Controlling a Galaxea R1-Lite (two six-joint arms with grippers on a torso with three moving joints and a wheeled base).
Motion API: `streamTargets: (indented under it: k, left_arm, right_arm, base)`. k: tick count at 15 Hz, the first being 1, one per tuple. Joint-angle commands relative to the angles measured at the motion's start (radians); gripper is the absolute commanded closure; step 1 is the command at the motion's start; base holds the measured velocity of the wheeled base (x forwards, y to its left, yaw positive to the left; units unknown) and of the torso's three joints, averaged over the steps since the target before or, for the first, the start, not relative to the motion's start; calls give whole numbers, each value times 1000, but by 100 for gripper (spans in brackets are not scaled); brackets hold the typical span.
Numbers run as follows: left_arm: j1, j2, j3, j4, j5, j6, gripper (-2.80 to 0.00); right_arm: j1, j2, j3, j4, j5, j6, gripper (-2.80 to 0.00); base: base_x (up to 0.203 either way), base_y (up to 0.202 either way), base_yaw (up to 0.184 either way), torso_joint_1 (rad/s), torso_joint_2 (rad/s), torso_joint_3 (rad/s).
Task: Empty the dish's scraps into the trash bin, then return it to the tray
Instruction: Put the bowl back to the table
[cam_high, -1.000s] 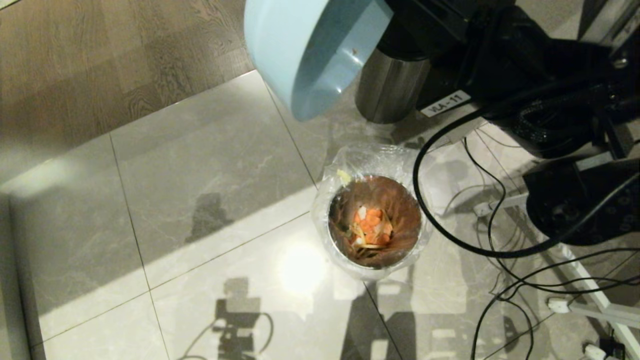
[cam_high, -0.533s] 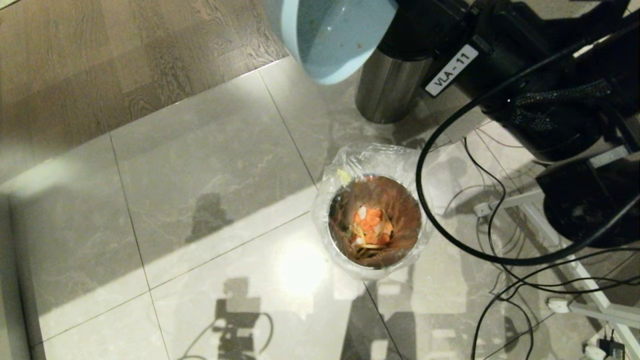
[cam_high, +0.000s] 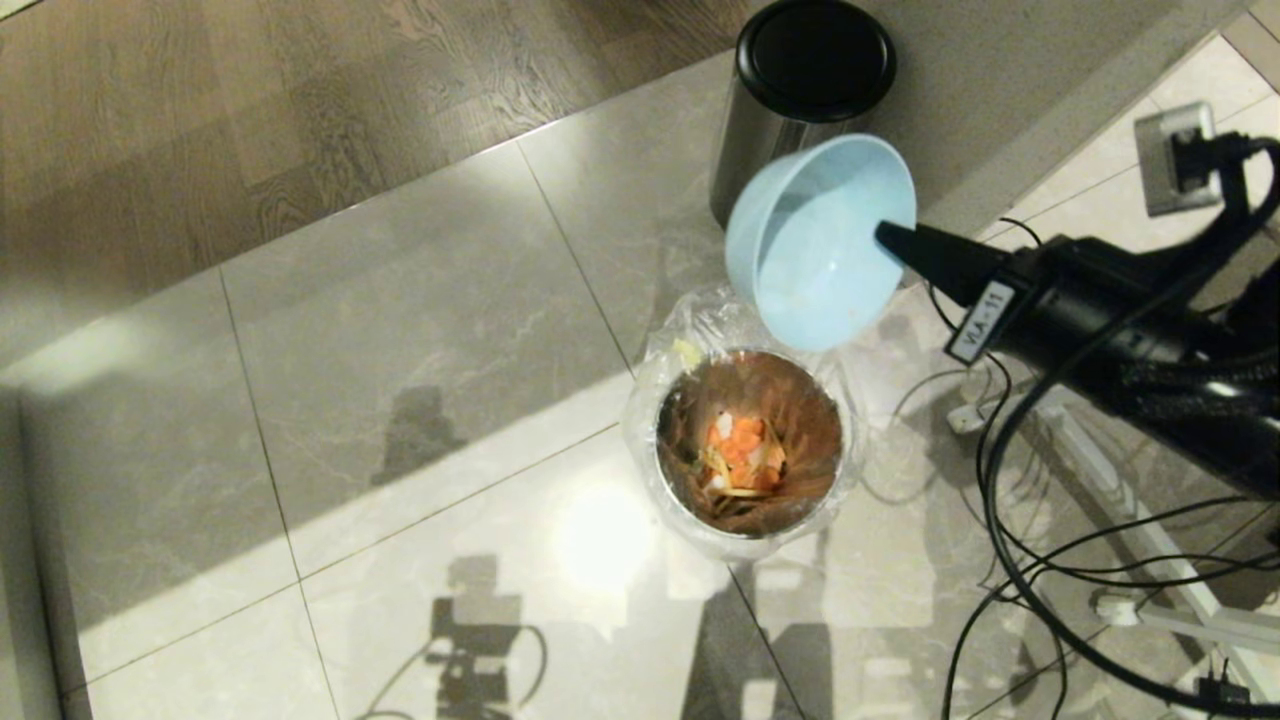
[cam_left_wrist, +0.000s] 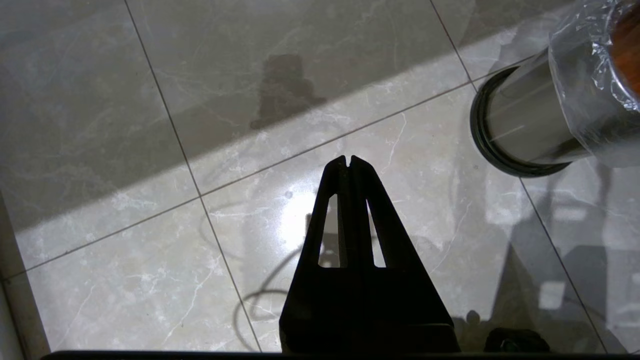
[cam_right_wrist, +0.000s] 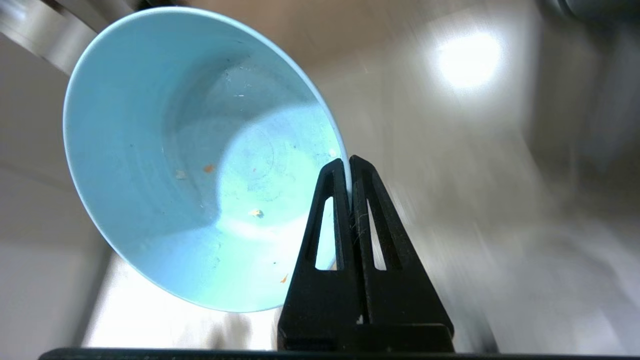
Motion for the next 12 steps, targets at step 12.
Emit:
streamTargets:
  k: [12]
  left_arm:
    - [-1,1,0,-1,0,-1,0]
  right_arm:
    - [-220,-641,507,643,-82,1,0]
  base:
    - [0,0,0,0,0,0]
